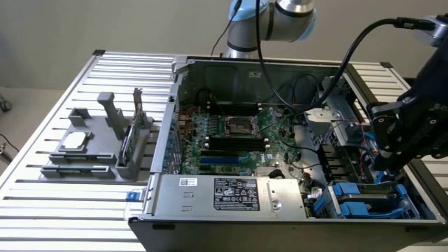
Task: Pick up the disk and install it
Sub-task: 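Insert the first disk wire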
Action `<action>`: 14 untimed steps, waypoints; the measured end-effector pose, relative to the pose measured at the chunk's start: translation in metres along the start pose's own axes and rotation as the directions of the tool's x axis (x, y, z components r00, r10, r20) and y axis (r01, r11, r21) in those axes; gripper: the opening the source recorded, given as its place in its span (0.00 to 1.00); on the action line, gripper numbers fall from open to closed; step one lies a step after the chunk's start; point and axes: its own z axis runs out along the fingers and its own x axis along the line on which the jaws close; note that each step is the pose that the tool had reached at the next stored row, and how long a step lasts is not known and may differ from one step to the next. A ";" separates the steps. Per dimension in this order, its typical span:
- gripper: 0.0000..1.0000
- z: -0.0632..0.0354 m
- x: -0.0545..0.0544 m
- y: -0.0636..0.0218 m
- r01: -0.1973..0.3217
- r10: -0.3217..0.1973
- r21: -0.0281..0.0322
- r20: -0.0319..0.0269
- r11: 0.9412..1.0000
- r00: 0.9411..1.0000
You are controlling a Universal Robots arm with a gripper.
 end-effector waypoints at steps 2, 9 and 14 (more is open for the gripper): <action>0.22 0.0004 0.000 0.0000 -0.037 0.037 0.000 -0.001 0.999 0.999; 0.22 0.0015 0.000 0.0000 -0.163 0.163 -0.001 -0.006 0.987 0.987; 0.22 0.0021 0.000 0.0001 -0.251 0.251 -0.001 -0.009 0.968 0.968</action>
